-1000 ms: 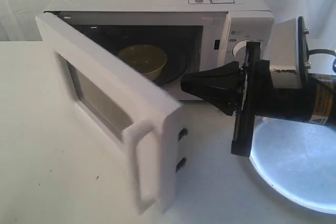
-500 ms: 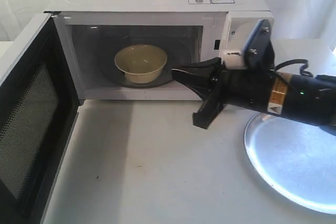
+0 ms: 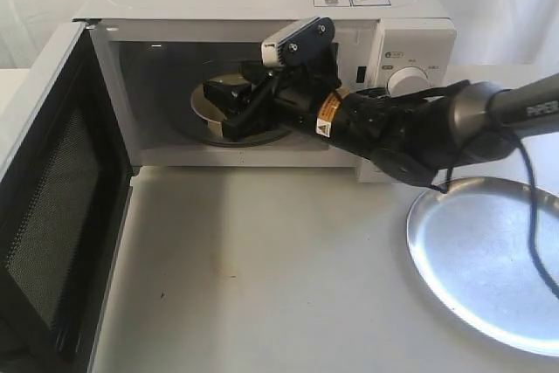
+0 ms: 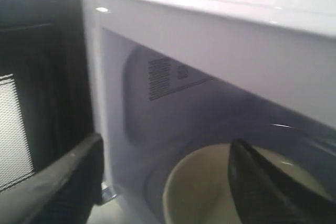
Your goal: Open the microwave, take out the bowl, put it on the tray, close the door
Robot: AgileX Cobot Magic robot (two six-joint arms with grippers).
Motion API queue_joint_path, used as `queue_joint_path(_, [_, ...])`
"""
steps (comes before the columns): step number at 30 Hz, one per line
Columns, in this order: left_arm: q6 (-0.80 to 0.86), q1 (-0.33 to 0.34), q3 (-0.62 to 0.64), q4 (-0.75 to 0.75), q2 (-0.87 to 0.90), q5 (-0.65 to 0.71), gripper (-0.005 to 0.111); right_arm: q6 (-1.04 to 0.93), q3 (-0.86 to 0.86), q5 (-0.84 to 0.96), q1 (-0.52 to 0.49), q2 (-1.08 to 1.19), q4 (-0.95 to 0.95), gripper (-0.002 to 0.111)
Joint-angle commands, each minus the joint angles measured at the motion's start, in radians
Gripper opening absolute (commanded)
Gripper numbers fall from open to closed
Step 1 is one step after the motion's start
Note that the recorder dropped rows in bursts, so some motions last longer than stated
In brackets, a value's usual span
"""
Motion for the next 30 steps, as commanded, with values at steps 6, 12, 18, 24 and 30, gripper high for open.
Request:
queue_joint_path(6, [-0.004, 0.000, -0.002, -0.009, -0.002, 0.002, 0.000, -0.081, -0.223, 0.154, 0.023, 0.194, 0.019, 0.071])
queue_joint_path(12, [-0.004, 0.000, -0.002, -0.009, -0.002, 0.002, 0.000, -0.313, -0.287, 0.401, 0.081, 0.218, 0.017, 0.071])
queue_joint_path(18, [-0.004, 0.000, -0.002, -0.009, -0.002, 0.002, 0.000, -0.342, -0.305, 0.470, 0.098, 0.218, 0.019, 0.031])
queue_joint_path(24, [-0.004, 0.000, -0.002, -0.009, -0.002, 0.002, 0.000, -0.168, -0.258, 0.631, 0.174, 0.093, -0.159, 0.000])
queue_joint_path(30, [-0.004, 0.000, -0.002, -0.009, -0.002, 0.002, 0.000, -0.201, -0.060, 1.269, 0.332, -0.248, -0.161, 0.000])
